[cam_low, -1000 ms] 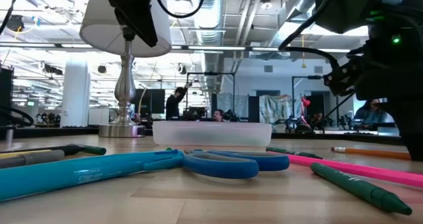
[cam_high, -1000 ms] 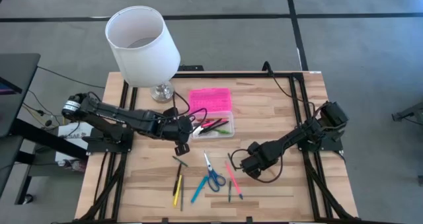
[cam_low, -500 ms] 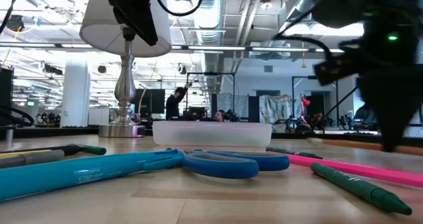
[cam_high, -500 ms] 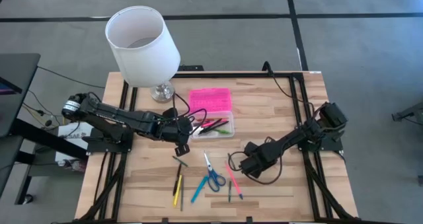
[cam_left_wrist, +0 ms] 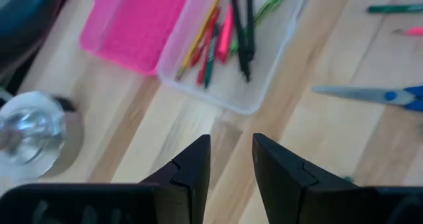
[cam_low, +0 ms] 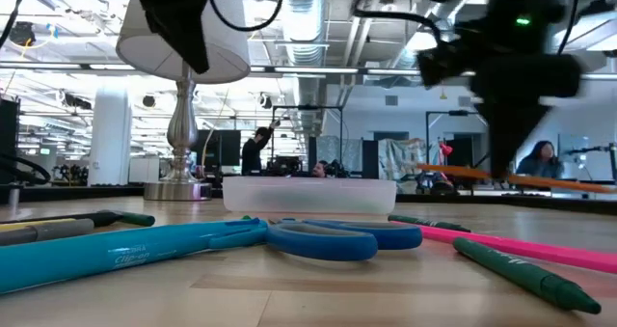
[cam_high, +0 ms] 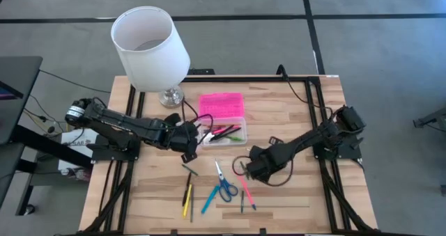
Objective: Pick & place school supplies into a supply box
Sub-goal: Put the yellow pencil into the supply box
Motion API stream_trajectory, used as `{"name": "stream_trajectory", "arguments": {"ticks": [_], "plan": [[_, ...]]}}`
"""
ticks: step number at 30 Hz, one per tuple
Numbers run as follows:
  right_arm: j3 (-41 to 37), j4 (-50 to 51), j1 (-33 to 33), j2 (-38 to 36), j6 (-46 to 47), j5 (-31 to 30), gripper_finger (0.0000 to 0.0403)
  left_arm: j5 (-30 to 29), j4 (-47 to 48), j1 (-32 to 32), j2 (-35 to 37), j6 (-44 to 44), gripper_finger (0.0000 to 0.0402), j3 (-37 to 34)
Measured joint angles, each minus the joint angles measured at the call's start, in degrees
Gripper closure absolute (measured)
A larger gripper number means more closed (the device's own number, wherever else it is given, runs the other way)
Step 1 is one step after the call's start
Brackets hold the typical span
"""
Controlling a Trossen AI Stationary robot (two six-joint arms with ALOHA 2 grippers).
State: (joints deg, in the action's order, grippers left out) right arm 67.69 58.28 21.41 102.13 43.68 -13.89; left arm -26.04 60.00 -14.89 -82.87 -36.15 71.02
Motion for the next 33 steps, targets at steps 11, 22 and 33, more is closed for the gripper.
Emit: {"name": "stream_trajectory", "arguments": {"ticks": [11,22,33], "plan": [[9.45,-5.35,-11.78,-0.11,-20.15,-2.02,0.0402,-6.17,6.48,-6.05,0.00,-9.81,0.0294,0.00],[11.54,-18.61,-21.92,0.11,-30.67,2.18,0.0403,-11.44,11.56,-13.62,0.00,-23.56,0.0294,0.00],[11.75,-26.79,-24.83,3.58,-34.69,7.37,0.0403,-13.88,16.78,-18.26,0.00,-34.35,0.0294,0.00]]}}
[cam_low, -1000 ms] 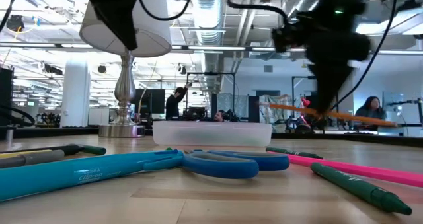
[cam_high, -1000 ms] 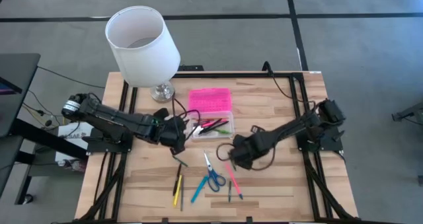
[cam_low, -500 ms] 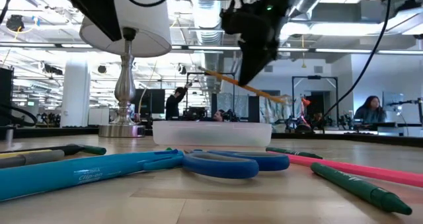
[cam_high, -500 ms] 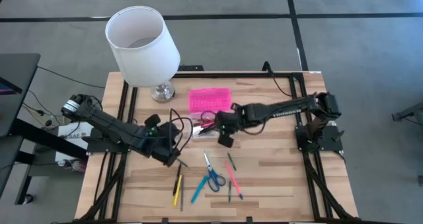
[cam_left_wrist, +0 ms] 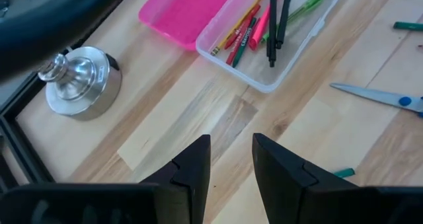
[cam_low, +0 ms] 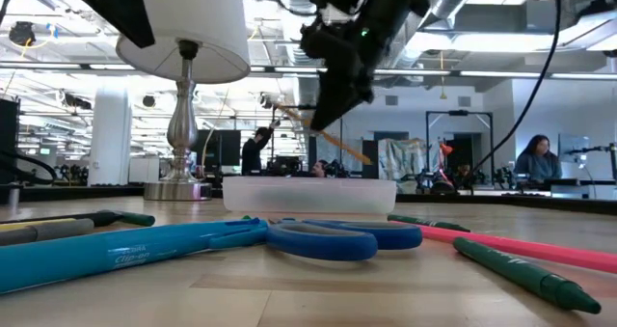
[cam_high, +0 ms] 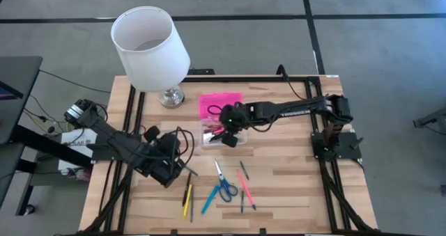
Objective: Pick & place school supplies into a supply box
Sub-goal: Put the yellow pencil into the supply box
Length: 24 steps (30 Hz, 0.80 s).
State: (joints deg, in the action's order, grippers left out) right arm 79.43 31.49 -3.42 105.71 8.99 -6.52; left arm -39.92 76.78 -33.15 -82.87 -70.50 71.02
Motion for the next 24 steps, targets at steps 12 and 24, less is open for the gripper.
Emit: {"name": "stream_trajectory", "arguments": {"ticks": [12,24], "plan": [[-0.32,2.10,0.02,4.35,-3.29,0.80,0.0402,-0.34,2.15,-0.98,0.03,-1.80,0.0294,-0.02],[-0.21,1.05,-0.68,4.30,-8.26,0.74,0.0342,-0.96,2.36,-0.95,0.02,-2.13,0.0294,-0.02]]}}
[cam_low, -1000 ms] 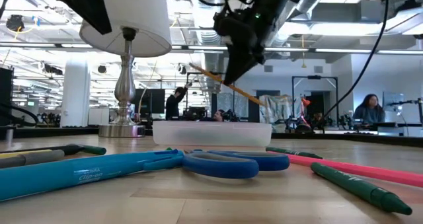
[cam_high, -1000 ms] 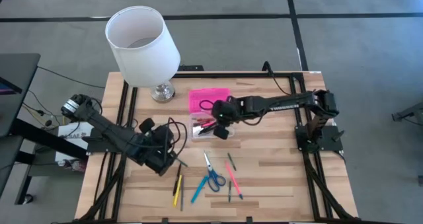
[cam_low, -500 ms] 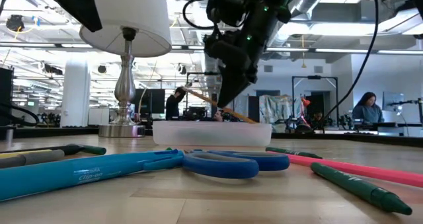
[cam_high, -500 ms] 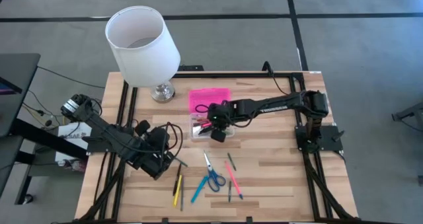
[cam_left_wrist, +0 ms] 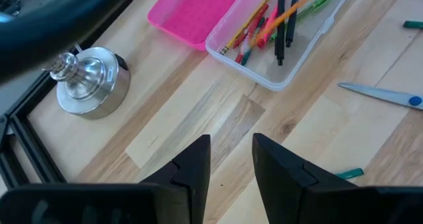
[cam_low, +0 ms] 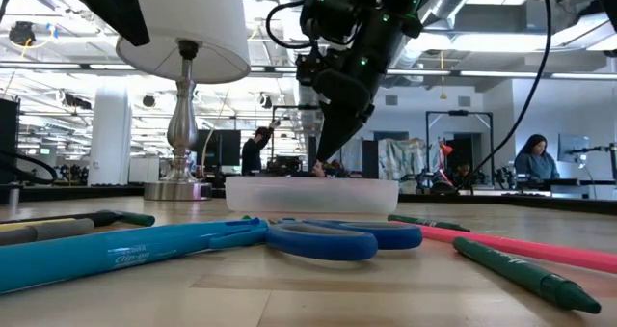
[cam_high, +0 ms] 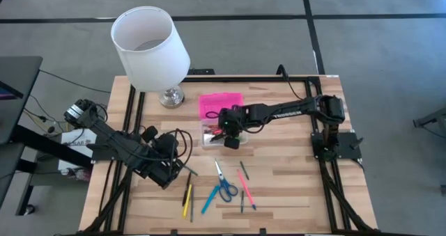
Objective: Pick & place school supplies into a supply box
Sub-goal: Put the yellow pencil into the supply box, then put the top left green crayon into the supply box
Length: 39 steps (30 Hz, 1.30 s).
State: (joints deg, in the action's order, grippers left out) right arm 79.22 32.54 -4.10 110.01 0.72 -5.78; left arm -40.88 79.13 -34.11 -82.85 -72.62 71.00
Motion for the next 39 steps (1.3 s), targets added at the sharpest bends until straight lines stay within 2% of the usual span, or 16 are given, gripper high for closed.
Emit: {"name": "stream_trajectory", "arguments": {"ticks": [5,13,20,27,31,35,39], "plan": [[0.00,0.01,-0.17,-0.01,0.31,-0.22,0.0321,-0.02,-0.02,0.00,0.00,-0.06,0.0294,0.00],[-0.02,0.81,-0.29,-1.95,3.82,-0.22,0.0316,1.78,-0.69,0.00,0.00,1.84,0.0294,0.00],[0.00,5.98,-0.13,-8.09,5.30,-0.74,0.0316,6.12,-6.89,-0.02,0.00,14.02,0.0294,0.00],[0.00,15.76,-0.17,-16.62,5.59,-6.46,0.0316,6.85,-13.51,1.33,0.00,24.59,0.0294,0.00],[0.00,20.84,-0.17,-21.82,9.31,-6.66,0.0316,9.43,-15.68,2.72,0.00,29.41,0.0294,-0.11],[0.00,26.34,0.95,-27.18,14.16,-6.82,0.0316,13.70,-22.08,4.00,0.00,35.56,0.0294,-2.81],[0.00,31.20,3.79,-31.91,18.58,-6.88,0.0316,20.80,-30.69,5.48,-0.02,41.15,0.0294,-7.68]]}}
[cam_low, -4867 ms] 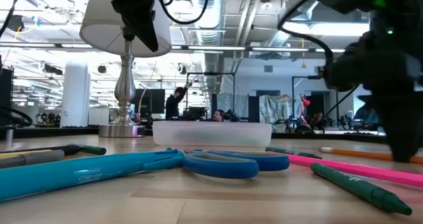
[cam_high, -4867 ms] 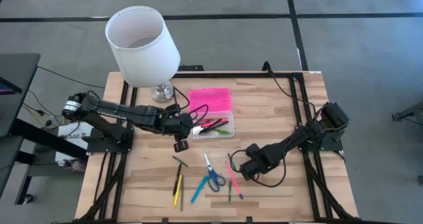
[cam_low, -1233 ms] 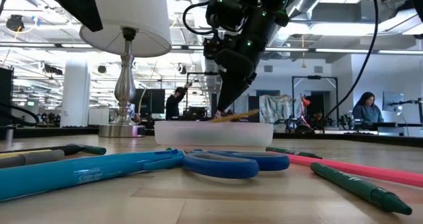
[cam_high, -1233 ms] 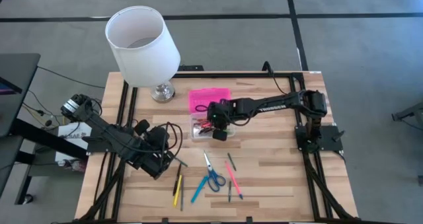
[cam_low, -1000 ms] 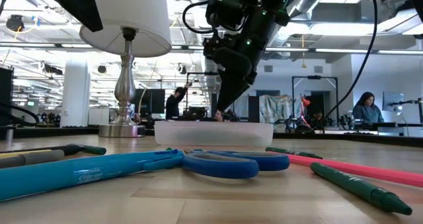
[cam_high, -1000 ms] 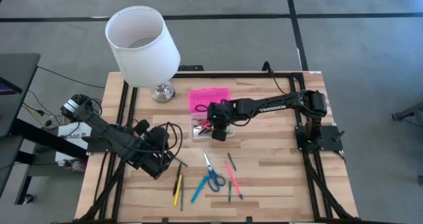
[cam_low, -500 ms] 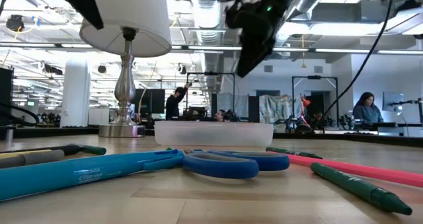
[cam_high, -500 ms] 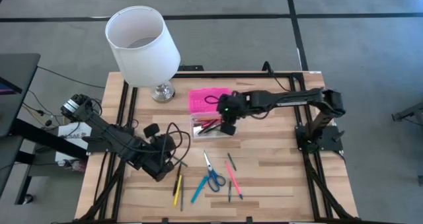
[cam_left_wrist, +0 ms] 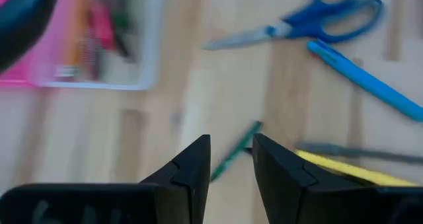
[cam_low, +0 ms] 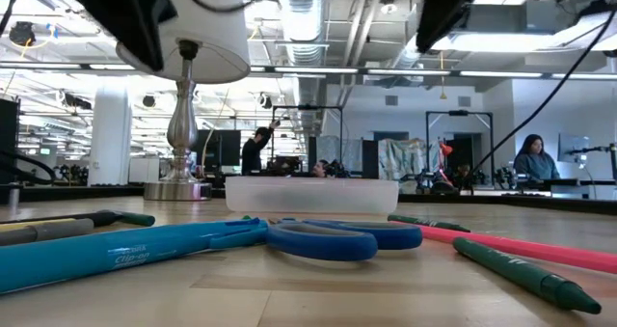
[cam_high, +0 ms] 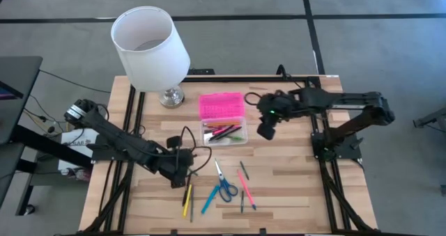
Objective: Pick & place school supplies into a supply box
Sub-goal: Put the top left green crayon into the supply box
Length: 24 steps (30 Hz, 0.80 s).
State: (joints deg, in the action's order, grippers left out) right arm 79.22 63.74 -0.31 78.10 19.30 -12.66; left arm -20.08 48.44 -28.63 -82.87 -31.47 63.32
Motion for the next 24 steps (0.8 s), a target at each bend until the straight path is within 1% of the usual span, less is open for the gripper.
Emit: {"name": "stream_trajectory", "arguments": {"ticks": [3,6,10,14,20,24], "plan": [[0.00,2.63,3.22,-2.56,2.96,-2.25,0.0316,5.11,-5.03,1.23,0.00,3.23,0.0294,-4.20],[-0.01,4.83,6.82,-4.24,5.94,-4.75,0.0316,8.89,-8.35,2.36,0.00,5.70,0.0294,-7.94],[0.00,7.50,11.47,-5.07,11.57,-9.53,0.0316,11.33,-10.84,3.73,0.00,8.84,0.0294,-11.49],[-0.02,9.26,15.35,-4.87,15.96,-12.80,0.0316,13.39,-13.42,5.01,0.00,14.46,0.0294,-14.39],[-1.16,8.72,19.38,-4.23,19.43,-13.23,0.0316,17.65,-19.20,6.92,0.00,24.46,0.0294,-19.10],[-2.51,9.08,21.60,-3.98,23.27,-13.23,0.0316,18.39,-22.08,8.70,0.00,26.96,0.0294,-21.24]]}}
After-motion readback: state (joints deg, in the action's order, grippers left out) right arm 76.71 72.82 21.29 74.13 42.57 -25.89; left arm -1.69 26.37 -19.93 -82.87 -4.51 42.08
